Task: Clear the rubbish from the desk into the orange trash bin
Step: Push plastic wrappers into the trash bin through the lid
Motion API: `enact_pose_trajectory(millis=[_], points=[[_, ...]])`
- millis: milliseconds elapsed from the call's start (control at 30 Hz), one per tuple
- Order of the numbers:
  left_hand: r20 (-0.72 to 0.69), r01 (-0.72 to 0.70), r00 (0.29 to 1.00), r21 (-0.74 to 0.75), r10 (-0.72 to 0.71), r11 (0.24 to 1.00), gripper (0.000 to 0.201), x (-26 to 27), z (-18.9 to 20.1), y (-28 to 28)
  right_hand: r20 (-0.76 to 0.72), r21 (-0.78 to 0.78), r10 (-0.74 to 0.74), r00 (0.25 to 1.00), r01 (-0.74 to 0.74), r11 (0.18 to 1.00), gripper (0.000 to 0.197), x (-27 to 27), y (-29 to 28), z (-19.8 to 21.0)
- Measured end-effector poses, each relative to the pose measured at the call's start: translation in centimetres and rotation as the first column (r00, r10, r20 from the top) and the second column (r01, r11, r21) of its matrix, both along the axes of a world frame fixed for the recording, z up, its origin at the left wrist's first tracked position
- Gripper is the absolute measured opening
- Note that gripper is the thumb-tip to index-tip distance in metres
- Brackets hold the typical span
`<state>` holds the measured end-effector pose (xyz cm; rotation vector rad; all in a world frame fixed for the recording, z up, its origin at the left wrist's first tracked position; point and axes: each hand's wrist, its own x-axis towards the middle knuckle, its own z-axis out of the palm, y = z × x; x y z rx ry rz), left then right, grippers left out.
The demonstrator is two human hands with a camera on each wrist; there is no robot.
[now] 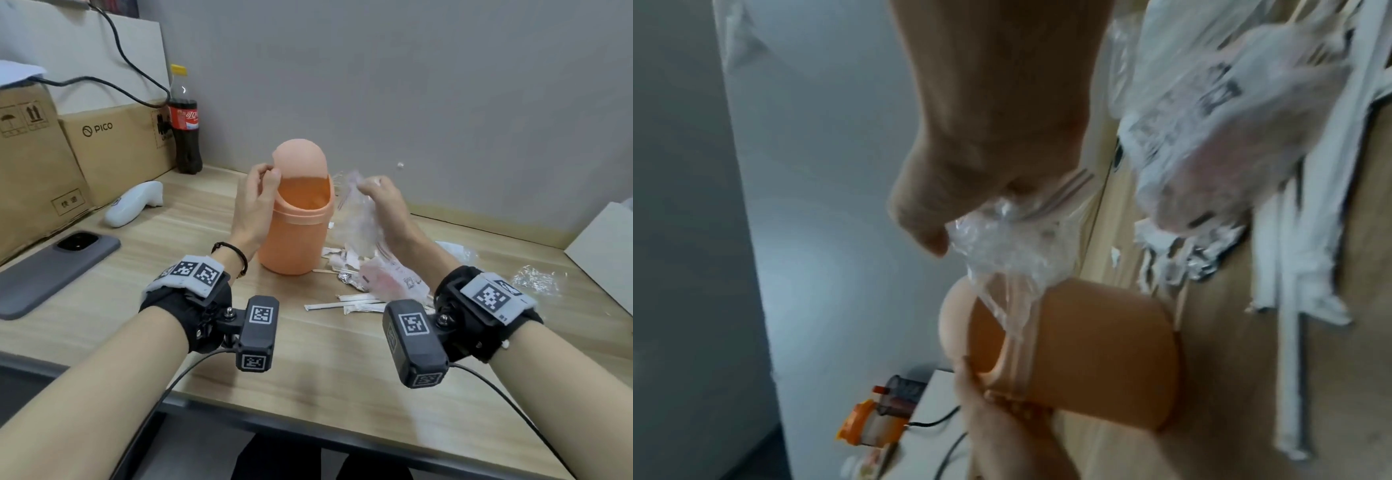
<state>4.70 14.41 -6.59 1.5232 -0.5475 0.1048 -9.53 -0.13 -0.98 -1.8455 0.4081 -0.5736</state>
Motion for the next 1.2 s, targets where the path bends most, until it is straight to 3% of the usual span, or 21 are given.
enact_pose_trajectory(millis=[67,133,233,300,333,500,600,667,833,900,967,1067,1200], points=[[0.020,-0.010,1.000,0.011,0.010,1.000,0.026,-0.2,-0.2,-0.5,0.041,0.013,0.119,0.992,-0.120,0.993,0.064,0.2,0.1,1.2],[0.024,-0.016,1.000,0.015,0.015,1.000,0.030,-0.4,-0.1,-0.7,0.087,-0.026,0.202,0.975,-0.201,0.979,0.075,0.3,0.1,2.4],[0.041,-0.011,0.999,0.008,0.011,1.000,0.036,-0.5,0.1,-0.7,0.185,-0.066,0.231,0.955,-0.223,0.973,0.042,0.5,0.4,3.8],[0.042,-0.004,0.999,0.013,0.003,1.000,0.036,-0.5,0.2,-0.6,0.226,-0.107,0.204,0.953,-0.184,0.977,0.015,0.6,0.8,3.8],[0.038,0.001,0.999,0.015,-0.001,1.000,0.035,-0.5,0.2,-0.6,0.236,-0.113,0.174,0.956,-0.150,0.982,0.010,0.7,0.9,3.6],[0.033,0.007,0.999,0.040,-0.009,0.999,0.032,-0.4,0.2,-0.3,0.239,-0.067,-0.005,0.971,0.022,0.997,0.034,1.2,0.9,1.4],[0.031,0.017,0.999,0.055,-0.018,0.998,0.031,-0.3,0.4,-0.2,0.236,-0.126,-0.046,0.971,0.077,0.989,0.029,1.5,1.0,1.1],[0.029,0.024,0.999,0.060,-0.026,0.998,0.029,-0.3,0.4,-0.1,0.194,-0.103,0.019,0.981,0.002,0.995,0.006,1.6,1.5,1.5],[0.035,0.040,0.998,0.061,-0.042,0.997,0.037,-0.5,0.4,-0.1,0.168,0.022,0.108,0.980,-0.113,0.993,0.030,2.7,2.4,2.3],[0.029,0.047,0.998,0.060,-0.049,0.997,0.041,-0.4,0.3,0.0,0.084,-0.078,0.088,0.993,-0.082,0.994,0.033,2.9,2.8,2.1],[0.038,0.051,0.998,0.059,-0.053,0.997,0.039,-0.4,0.2,0.1,0.011,-0.291,0.083,0.997,-0.076,0.954,0.038,2.7,2.7,1.3],[0.061,0.044,0.997,0.062,-0.047,0.997,0.024,-0.3,0.2,0.1,0.031,-0.518,0.091,0.995,-0.062,0.853,0.045,2.3,1.8,0.2],[0.074,0.040,0.996,0.070,-0.045,0.997,0.017,-0.4,0.2,0.0,0.013,-0.718,0.003,1.000,0.007,0.696,0.034,2.4,0.6,-0.5]])
